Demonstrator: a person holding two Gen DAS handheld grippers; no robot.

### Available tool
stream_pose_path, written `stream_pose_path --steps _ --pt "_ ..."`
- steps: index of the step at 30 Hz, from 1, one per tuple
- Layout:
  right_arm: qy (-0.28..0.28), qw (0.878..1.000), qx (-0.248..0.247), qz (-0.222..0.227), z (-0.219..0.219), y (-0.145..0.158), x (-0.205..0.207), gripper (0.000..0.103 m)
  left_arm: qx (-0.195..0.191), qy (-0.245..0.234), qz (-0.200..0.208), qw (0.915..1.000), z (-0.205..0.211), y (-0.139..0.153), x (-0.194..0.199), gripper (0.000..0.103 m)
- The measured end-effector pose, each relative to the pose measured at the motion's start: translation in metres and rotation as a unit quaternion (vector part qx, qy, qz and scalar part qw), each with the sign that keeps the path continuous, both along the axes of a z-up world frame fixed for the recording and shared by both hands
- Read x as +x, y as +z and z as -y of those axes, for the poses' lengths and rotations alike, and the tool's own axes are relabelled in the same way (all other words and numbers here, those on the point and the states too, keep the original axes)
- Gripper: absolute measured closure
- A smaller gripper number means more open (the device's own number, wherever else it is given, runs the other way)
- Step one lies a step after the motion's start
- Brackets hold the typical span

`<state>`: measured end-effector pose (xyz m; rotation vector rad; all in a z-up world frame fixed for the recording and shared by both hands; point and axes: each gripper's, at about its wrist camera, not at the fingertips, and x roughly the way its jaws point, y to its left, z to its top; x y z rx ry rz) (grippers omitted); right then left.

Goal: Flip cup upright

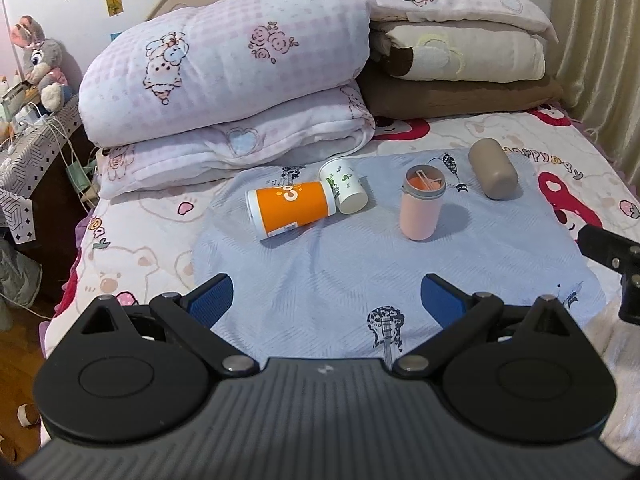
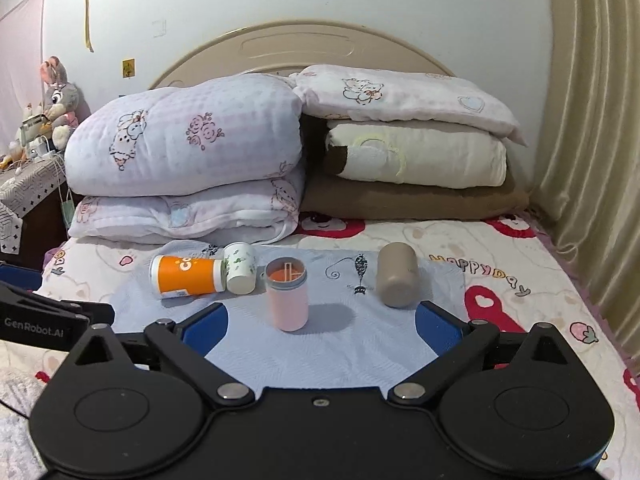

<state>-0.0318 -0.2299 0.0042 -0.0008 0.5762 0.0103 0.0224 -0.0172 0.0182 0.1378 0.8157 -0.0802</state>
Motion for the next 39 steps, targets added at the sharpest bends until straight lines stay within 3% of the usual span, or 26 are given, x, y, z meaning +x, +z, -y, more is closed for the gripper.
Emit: stream_pose_path --steps 27,39 --pt "-0.012 0.998 -0.033 0.053 -0.014 0.001 -0.040 0.001 -0.046 0.007 0.041 0.9981 -0.014 -0.007 -0.032 0.001" --pt "-0.033 0.998 -0.035 0.046 -0.010 0.002 -0.042 0.001 -0.056 0.020 0.039 0.9975 -0.022 -0.007 -0.033 0.001"
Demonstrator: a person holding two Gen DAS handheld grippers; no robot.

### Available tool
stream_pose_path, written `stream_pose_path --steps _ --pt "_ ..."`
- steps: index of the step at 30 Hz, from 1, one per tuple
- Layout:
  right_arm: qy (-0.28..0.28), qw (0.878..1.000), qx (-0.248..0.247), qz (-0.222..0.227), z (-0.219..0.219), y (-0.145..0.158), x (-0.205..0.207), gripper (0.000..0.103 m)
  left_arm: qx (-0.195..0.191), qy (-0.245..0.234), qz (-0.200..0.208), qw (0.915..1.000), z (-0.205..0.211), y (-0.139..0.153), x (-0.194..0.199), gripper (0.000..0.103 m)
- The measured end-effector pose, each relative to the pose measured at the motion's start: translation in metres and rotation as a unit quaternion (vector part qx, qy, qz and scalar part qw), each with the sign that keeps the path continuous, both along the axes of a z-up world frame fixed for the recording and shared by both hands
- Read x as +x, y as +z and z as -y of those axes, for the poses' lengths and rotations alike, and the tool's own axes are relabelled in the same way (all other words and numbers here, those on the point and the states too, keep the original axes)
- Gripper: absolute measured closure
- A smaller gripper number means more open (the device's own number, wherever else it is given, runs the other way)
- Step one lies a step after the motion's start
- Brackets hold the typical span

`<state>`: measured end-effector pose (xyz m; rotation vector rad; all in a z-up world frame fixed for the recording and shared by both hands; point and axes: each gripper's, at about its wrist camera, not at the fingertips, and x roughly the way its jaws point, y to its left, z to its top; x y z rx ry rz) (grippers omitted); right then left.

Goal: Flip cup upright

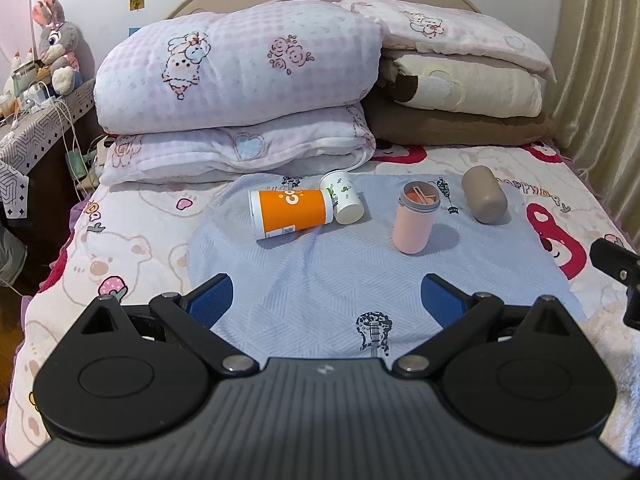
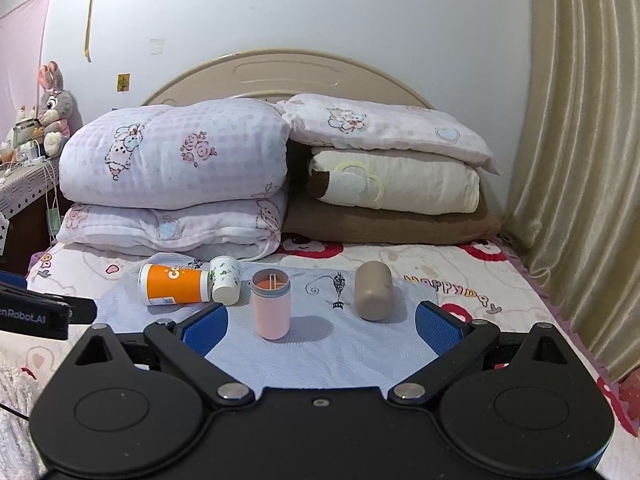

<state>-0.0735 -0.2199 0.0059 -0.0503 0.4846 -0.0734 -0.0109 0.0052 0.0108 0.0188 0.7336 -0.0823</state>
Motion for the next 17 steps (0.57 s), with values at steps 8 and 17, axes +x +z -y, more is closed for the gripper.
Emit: stream_pose_path --steps 8,17 --pt "-0.005 1.000 0.004 -0.008 0.0014 -0.0043 0.0030 0.001 -0.004 0.006 -0.013 0.9999 -0.0056 -0.0043 0.0035 0.001" --pt "-0.007 1.000 -0.002 -0.008 -0.0007 -0.0048 0.0027 0.001 0.000 0.010 -0.016 0.9998 -0.0071 -0.0055 0.0034 0.001"
